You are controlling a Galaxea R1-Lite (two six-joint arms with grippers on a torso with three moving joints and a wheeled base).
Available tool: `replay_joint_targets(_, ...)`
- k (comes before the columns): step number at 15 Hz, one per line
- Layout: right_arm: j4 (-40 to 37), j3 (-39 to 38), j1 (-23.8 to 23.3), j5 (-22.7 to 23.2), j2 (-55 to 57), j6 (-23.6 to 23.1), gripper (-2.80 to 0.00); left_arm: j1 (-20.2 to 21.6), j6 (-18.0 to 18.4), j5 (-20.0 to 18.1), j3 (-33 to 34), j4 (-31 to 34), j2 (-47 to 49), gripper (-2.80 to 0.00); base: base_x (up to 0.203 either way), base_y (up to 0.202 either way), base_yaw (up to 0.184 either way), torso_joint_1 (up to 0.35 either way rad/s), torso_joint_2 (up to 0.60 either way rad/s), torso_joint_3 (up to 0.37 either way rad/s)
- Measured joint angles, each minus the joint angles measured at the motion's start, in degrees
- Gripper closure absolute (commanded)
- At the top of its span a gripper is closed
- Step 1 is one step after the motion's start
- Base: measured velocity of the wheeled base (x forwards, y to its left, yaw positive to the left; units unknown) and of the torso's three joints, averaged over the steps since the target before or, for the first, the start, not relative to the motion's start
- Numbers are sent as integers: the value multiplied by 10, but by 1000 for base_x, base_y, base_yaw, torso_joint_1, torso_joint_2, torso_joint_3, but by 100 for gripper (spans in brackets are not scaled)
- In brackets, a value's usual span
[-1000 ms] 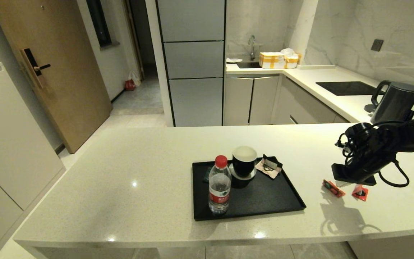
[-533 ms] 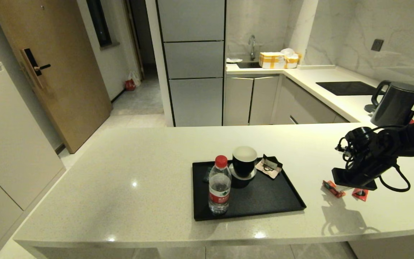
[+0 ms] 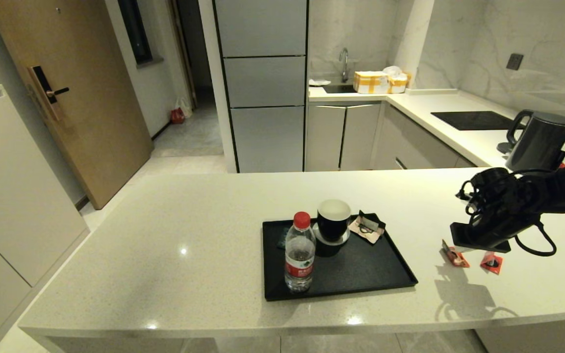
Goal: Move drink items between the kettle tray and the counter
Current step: Return the tea bag to its original position
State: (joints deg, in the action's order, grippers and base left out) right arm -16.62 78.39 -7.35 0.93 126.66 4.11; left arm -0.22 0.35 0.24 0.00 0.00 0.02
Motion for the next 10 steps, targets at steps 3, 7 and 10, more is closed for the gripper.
replay_joint_targets(3,-1,1,1,-5,-4,-2,-280,1,0,0,0,0,0,0,0,0,0,0,0,0)
replay_joint_targets(7,0,11,2,-8,7,0,-280,0,0,0,0,0,0,0,0,0,0,0,0,0)
replay_joint_targets(10,-4,36,5,-9,27,1,-280,0,0,0,0,0,0,0,0,0,0,0,0,0)
